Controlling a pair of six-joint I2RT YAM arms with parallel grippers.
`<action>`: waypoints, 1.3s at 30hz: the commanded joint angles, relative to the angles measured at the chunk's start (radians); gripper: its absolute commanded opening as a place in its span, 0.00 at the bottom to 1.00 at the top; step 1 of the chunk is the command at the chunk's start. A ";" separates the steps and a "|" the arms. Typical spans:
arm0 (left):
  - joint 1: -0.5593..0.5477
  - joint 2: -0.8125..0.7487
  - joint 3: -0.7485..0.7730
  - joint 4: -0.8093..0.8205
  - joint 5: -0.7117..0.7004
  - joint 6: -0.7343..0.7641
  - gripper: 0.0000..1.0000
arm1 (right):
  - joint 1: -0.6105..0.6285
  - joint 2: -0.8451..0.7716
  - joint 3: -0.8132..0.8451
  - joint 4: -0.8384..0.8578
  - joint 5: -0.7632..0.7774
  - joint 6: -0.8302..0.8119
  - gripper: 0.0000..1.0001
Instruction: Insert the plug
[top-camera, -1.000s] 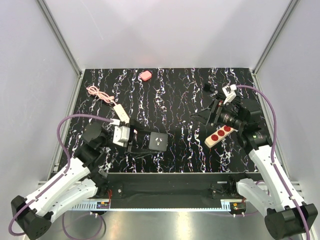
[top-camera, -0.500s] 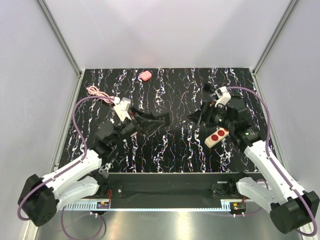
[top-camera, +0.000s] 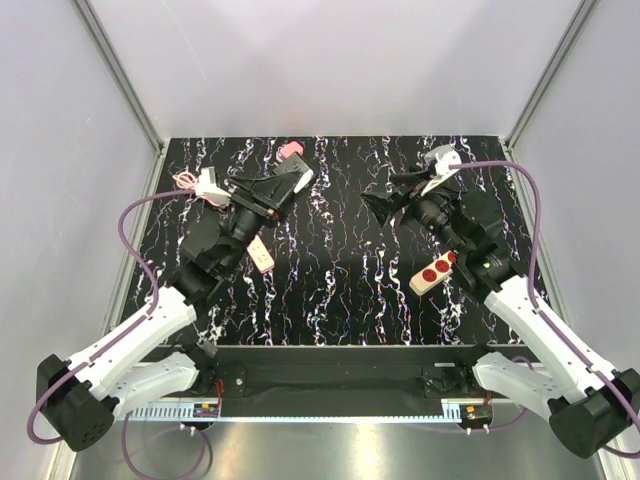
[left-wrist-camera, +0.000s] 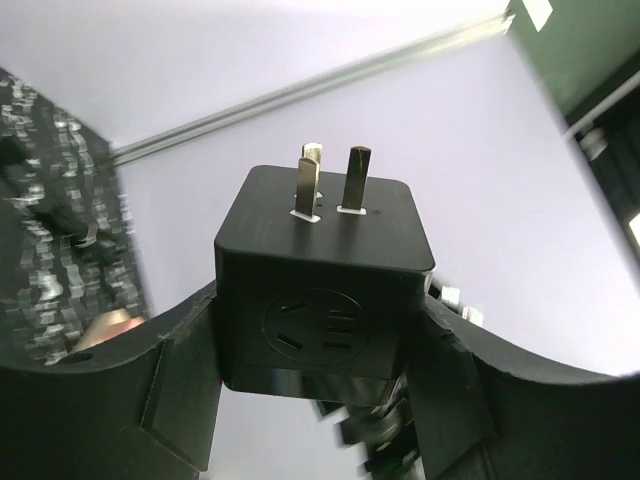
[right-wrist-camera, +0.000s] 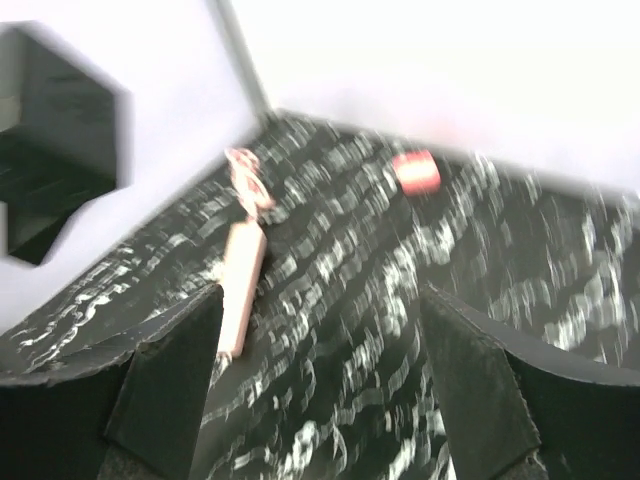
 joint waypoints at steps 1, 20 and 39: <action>-0.001 -0.002 0.064 -0.015 -0.106 -0.150 0.00 | 0.069 0.015 0.032 0.258 -0.097 -0.132 0.86; -0.012 0.053 0.084 0.069 -0.028 -0.221 0.00 | 0.359 0.216 0.132 0.365 0.038 -0.460 0.95; -0.041 0.053 0.032 0.104 -0.025 -0.273 0.00 | 0.394 0.357 0.141 0.617 0.184 -0.514 0.80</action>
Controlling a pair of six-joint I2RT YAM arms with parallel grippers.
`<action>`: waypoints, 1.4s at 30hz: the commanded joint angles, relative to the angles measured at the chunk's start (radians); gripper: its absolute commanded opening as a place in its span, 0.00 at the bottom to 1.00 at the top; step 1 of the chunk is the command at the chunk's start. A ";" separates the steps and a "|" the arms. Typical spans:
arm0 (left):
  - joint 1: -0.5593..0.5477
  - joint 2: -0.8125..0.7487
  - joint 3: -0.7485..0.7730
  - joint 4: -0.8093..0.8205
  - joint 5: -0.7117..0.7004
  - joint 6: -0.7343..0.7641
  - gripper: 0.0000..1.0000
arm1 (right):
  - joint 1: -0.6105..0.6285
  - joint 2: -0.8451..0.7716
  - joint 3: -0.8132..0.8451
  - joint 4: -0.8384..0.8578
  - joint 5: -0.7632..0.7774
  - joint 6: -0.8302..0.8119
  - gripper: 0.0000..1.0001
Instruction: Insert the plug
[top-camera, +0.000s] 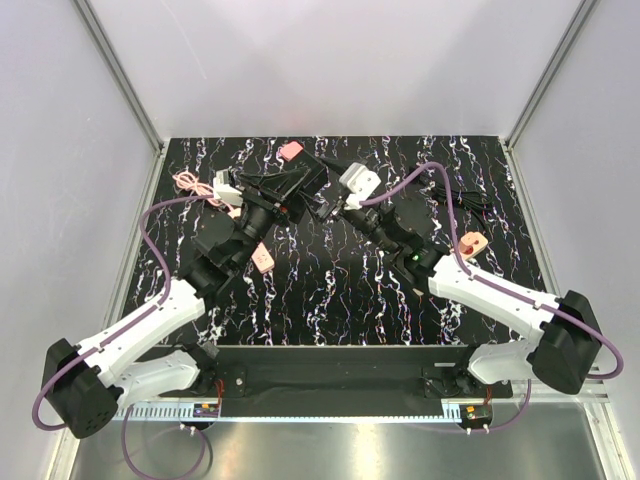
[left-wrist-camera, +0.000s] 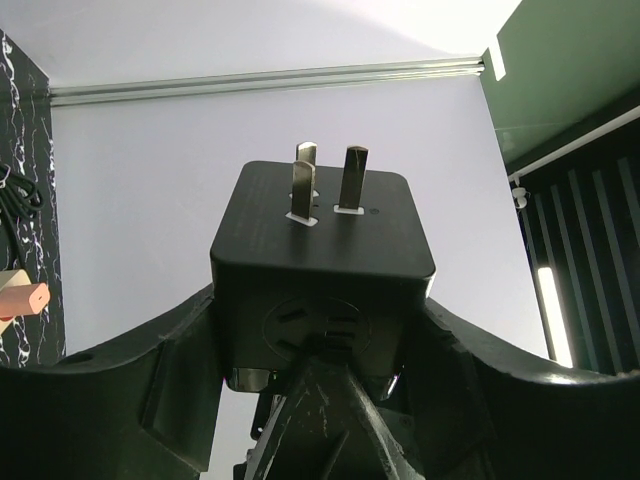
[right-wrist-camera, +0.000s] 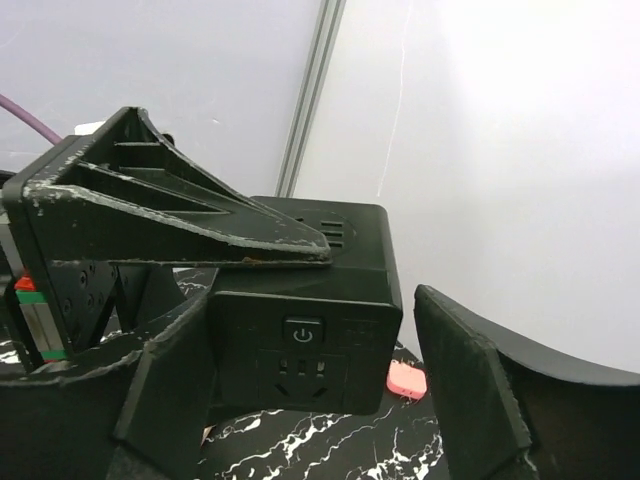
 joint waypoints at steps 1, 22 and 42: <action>-0.007 -0.022 -0.004 0.107 0.009 -0.015 0.00 | 0.012 0.011 0.042 0.068 0.017 -0.016 0.76; -0.015 -0.028 -0.086 0.190 0.066 0.118 0.99 | 0.006 -0.120 0.000 -0.300 0.304 0.070 0.00; 0.057 0.188 0.514 -0.912 0.074 1.261 0.99 | -0.481 -0.059 0.286 -1.661 -0.001 0.034 0.00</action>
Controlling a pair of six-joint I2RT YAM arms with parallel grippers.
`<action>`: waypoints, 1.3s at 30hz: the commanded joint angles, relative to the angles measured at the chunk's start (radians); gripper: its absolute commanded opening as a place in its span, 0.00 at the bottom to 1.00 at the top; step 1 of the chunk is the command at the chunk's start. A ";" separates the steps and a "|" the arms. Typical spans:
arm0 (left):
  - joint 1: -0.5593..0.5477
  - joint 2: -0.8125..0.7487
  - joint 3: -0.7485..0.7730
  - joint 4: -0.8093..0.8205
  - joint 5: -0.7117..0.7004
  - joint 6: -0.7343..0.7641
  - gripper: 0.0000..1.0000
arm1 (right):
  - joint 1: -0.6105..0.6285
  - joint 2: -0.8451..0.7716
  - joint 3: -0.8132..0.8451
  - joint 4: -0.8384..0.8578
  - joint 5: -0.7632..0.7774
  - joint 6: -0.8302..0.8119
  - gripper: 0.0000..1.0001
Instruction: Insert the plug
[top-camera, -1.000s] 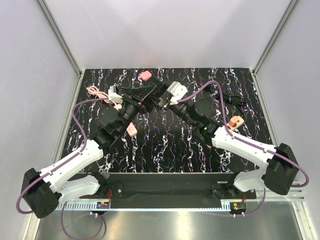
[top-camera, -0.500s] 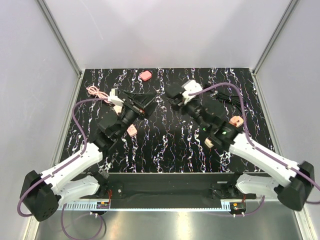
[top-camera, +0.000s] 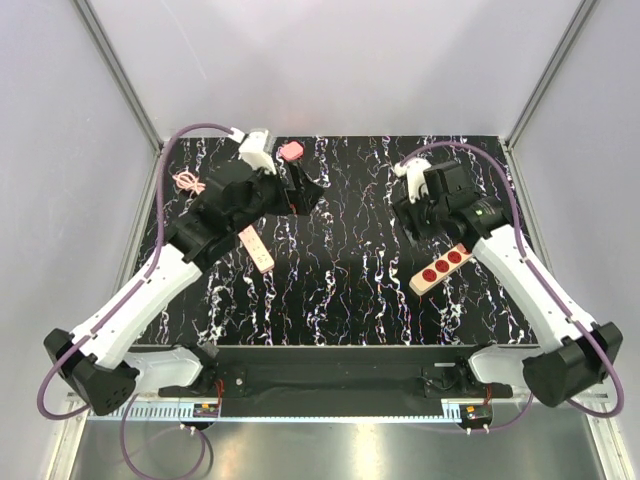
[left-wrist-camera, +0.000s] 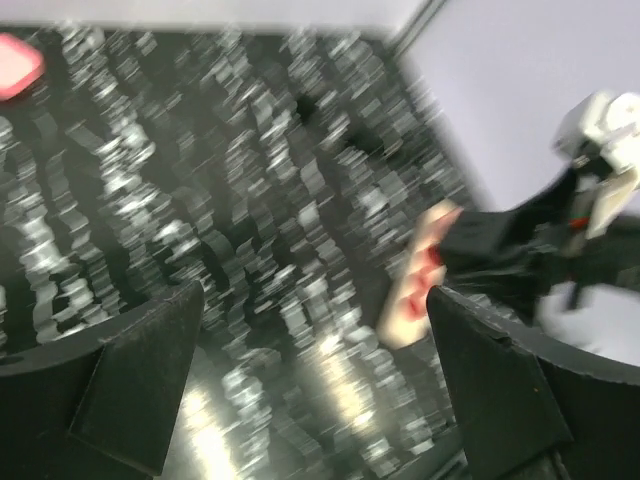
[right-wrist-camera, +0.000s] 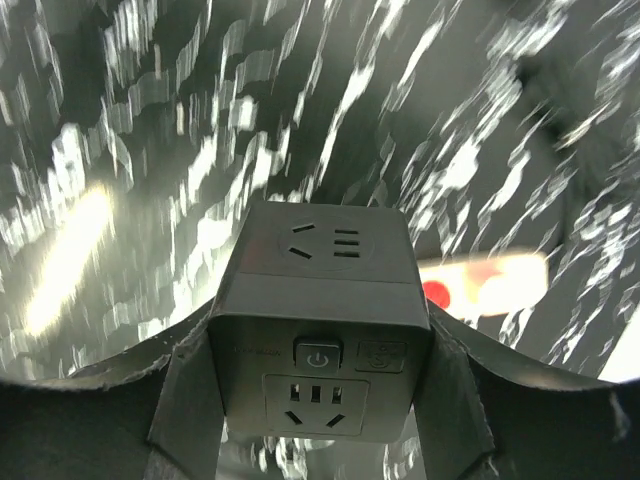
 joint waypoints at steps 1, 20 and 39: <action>0.001 0.034 0.013 -0.124 -0.039 0.188 0.99 | -0.055 0.015 -0.007 -0.190 -0.143 -0.138 0.00; 0.000 -0.118 -0.213 -0.024 -0.096 0.266 0.99 | -0.226 0.211 -0.103 -0.320 -0.315 -0.263 0.00; 0.000 -0.143 -0.219 -0.017 -0.067 0.246 0.99 | -0.272 0.297 -0.124 -0.191 -0.203 -0.356 0.00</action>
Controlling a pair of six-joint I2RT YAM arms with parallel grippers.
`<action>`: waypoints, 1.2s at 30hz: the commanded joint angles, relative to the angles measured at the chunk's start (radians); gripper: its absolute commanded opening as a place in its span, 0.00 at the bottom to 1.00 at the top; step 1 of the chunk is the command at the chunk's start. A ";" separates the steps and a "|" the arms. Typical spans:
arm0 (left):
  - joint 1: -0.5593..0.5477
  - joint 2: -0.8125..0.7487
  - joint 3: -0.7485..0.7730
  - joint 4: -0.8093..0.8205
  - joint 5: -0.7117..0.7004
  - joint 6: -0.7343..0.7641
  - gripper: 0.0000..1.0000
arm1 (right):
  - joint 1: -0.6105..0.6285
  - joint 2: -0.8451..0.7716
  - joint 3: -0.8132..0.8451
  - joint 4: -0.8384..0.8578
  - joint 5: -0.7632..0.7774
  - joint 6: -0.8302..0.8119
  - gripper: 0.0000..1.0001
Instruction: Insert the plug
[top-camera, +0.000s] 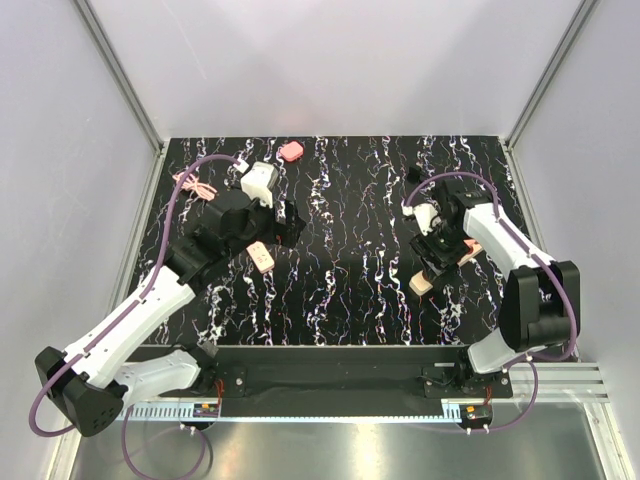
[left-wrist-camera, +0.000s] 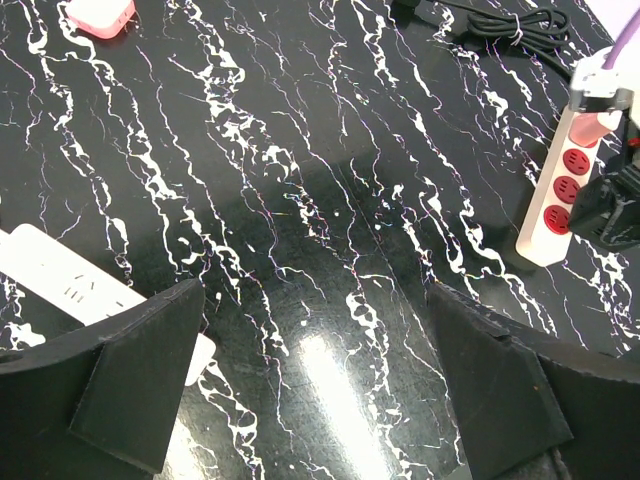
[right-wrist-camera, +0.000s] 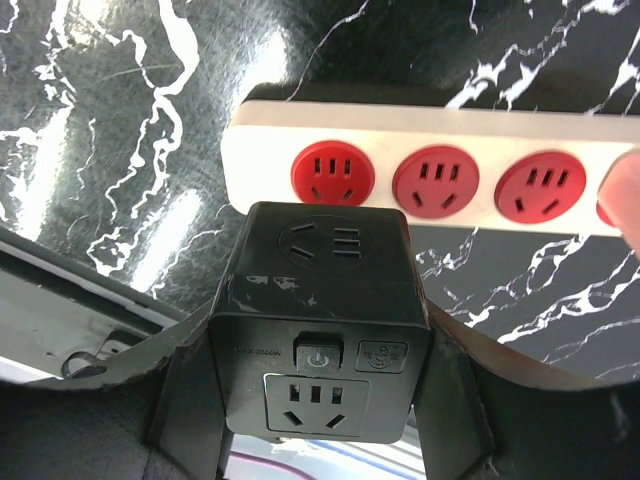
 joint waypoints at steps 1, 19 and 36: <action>0.000 -0.013 0.004 0.046 0.003 -0.003 0.99 | -0.006 0.029 0.037 0.026 -0.018 -0.043 0.00; 0.014 0.000 0.006 0.047 0.049 -0.010 0.99 | -0.006 0.004 0.006 0.086 -0.128 -0.144 0.00; 0.014 -0.016 0.004 0.047 0.041 -0.009 0.99 | -0.035 -0.015 -0.058 0.113 -0.070 -0.156 0.00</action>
